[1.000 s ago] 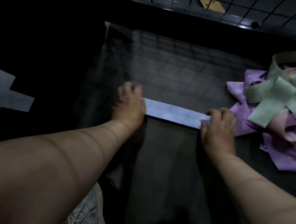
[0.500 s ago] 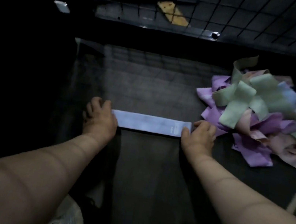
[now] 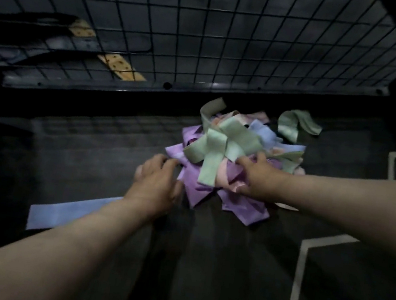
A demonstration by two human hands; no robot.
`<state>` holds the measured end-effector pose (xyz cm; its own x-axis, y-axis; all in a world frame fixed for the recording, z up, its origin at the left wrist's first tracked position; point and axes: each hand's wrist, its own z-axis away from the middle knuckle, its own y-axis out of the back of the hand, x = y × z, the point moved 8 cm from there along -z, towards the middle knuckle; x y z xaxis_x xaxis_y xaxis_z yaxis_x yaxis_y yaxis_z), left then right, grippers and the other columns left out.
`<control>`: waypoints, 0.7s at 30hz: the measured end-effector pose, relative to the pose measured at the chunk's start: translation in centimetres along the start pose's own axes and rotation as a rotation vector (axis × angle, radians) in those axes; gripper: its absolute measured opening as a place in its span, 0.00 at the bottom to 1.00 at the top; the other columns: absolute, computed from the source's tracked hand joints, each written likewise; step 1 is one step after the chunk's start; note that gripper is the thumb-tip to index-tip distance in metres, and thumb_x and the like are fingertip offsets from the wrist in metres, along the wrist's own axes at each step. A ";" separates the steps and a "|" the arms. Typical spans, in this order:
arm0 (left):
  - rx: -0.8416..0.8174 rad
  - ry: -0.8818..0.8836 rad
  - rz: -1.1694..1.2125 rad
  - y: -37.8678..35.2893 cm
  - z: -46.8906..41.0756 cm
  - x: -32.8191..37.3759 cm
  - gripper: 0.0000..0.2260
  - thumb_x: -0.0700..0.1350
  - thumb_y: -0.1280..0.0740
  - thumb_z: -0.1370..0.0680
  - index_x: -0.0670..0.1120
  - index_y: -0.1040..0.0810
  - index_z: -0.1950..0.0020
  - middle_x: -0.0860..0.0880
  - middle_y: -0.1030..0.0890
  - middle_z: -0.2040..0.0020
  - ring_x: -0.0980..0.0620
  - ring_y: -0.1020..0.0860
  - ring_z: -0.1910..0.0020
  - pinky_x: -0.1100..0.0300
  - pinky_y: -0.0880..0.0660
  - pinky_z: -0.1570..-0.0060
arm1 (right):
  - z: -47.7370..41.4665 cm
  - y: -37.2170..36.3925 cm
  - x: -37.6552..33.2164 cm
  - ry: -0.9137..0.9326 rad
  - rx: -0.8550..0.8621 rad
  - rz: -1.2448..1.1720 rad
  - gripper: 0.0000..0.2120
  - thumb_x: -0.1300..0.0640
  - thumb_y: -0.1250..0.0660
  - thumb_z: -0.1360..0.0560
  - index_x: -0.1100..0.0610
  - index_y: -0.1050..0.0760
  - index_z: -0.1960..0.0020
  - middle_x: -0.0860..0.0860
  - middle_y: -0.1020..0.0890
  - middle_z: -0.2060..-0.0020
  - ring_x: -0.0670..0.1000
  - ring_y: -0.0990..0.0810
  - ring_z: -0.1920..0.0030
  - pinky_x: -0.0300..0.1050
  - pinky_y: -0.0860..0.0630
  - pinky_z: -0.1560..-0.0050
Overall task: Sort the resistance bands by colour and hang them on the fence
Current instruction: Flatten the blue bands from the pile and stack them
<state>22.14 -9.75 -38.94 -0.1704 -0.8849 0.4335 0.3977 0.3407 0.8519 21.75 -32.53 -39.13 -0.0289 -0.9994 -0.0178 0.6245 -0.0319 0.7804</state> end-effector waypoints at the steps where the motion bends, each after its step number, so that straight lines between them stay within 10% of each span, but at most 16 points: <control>1: -0.025 -0.012 0.034 -0.3 -0.5 1.4 0.27 0.60 0.44 0.23 0.50 0.34 0.27 0.45 0.33 0.32 0.42 0.33 0.32 0.50 0.38 0.33 | -0.7 0.4 0.9 -0.049 0.029 -0.048 0.45 0.40 0.27 0.30 0.46 0.50 0.22 0.64 0.49 0.27 0.68 0.39 0.28 0.56 0.35 0.29; 5: -0.148 -0.047 0.165 -2.2 -2.7 5.0 0.30 0.55 0.33 0.22 0.51 0.41 0.23 0.47 0.41 0.25 0.42 0.35 0.28 0.49 0.35 0.30 | -4.1 -0.5 2.7 -0.148 0.075 -0.181 0.51 0.41 0.25 0.33 0.36 0.56 0.22 0.61 0.63 0.24 0.67 0.51 0.24 0.63 0.39 0.27; 9: -0.230 -0.075 0.241 -4.3 -5.2 7.0 0.46 0.52 0.26 0.27 0.52 0.53 0.19 0.48 0.52 0.21 0.47 0.49 0.21 0.51 0.42 0.25 | -5.6 -0.5 1.4 -0.033 0.210 -0.269 0.18 0.61 0.35 0.25 0.54 0.31 0.36 0.60 0.38 0.32 0.64 0.36 0.31 0.54 0.31 0.34; 14: -0.279 -0.091 0.324 -5.9 -7.3 8.3 0.53 0.44 0.22 0.33 0.71 0.56 0.24 0.49 0.66 0.21 0.51 0.55 0.21 0.60 0.43 0.30 | -0.8 1.1 -1.7 0.403 0.445 -0.466 0.07 0.62 0.36 0.22 0.61 0.23 0.46 0.57 0.27 0.47 0.57 0.26 0.46 0.43 0.32 0.45; 17: -0.256 -0.116 0.437 -6.5 -8.4 9.0 0.42 0.42 0.25 0.30 0.74 0.43 0.30 0.49 0.51 0.20 0.58 0.40 0.28 0.62 0.36 0.33 | 0.9 1.4 -1.1 0.496 0.381 -0.583 0.09 0.55 0.35 0.21 0.54 0.24 0.41 0.51 0.27 0.46 0.50 0.24 0.47 0.40 0.29 0.47; 21: -0.074 -0.097 0.534 -6.4 -9.4 8.4 0.14 0.42 0.32 0.29 0.54 0.21 0.45 0.48 0.18 0.46 0.49 0.20 0.46 0.57 0.22 0.45 | -0.8 2.2 5.8 0.222 0.486 -0.976 0.10 0.52 0.34 0.22 0.48 0.31 0.42 0.49 0.23 0.47 0.44 0.21 0.59 0.38 0.24 0.57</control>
<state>26.67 -22.33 -43.54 -0.0086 -0.5605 0.8281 0.5133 0.7082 0.4847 23.55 -38.43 -37.98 -0.1708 -0.5291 -0.8312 0.0361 -0.8464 0.5313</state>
